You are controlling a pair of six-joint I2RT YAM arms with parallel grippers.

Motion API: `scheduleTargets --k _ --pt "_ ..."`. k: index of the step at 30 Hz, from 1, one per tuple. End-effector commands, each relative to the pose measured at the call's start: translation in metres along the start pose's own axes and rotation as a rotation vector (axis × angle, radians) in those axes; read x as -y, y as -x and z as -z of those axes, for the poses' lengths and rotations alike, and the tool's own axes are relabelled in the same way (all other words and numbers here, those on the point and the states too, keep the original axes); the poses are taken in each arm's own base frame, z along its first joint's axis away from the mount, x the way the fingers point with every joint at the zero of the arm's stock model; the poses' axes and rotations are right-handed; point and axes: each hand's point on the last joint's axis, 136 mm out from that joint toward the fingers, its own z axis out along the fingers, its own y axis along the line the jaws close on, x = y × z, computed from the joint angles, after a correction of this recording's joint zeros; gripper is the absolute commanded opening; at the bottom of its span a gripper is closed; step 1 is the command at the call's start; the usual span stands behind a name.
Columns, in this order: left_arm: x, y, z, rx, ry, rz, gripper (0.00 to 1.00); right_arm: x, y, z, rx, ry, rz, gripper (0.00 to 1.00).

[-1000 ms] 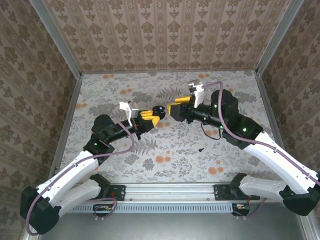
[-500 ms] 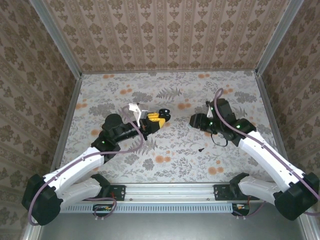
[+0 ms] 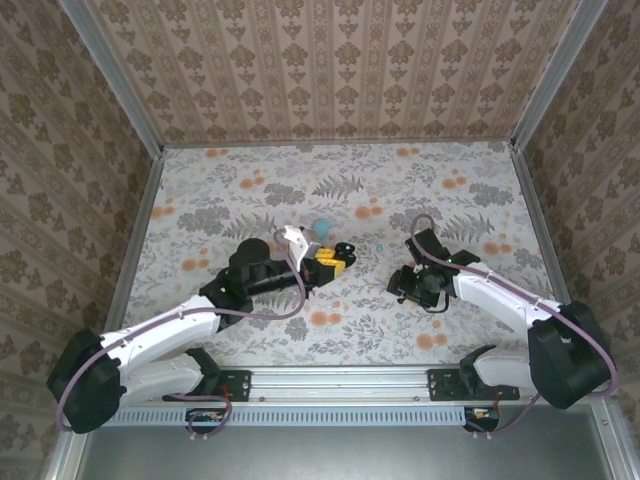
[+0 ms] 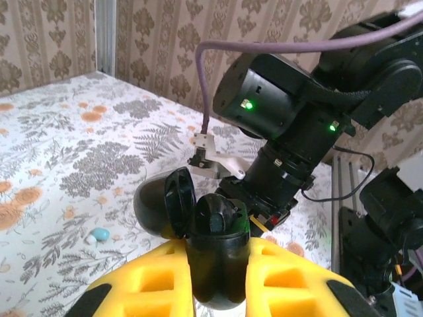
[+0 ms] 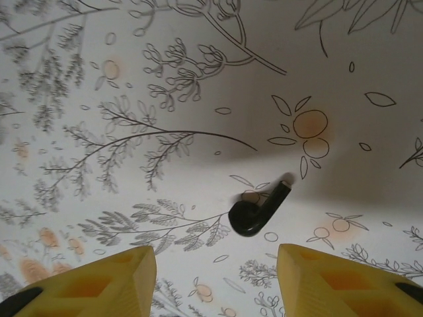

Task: Insert wireless bluetooth earbuds into charging case

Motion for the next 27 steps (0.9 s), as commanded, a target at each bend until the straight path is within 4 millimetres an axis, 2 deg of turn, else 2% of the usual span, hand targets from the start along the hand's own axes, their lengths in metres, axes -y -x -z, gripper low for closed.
scheduleTargets --k 1,8,14,21,27 --pt "0.003 0.006 -0.007 0.005 -0.004 -0.049 0.0 0.005 -0.002 -0.007 -0.018 -0.011 -0.03 0.51" --pt "0.008 0.002 -0.022 -0.02 -0.034 -0.049 0.0 0.012 -0.002 -0.012 -0.022 -0.053 -0.007 0.43" --pt "0.009 0.004 -0.028 -0.022 -0.045 -0.051 0.0 0.013 -0.004 -0.009 -0.021 -0.049 -0.003 0.43" --pt "0.008 0.003 -0.029 -0.032 -0.039 -0.047 0.0 -0.002 0.015 0.009 0.028 -0.028 0.061 0.32" --pt "0.008 0.003 -0.027 -0.034 -0.028 -0.044 0.0 -0.004 0.031 -0.006 -0.022 -0.055 0.094 0.22"
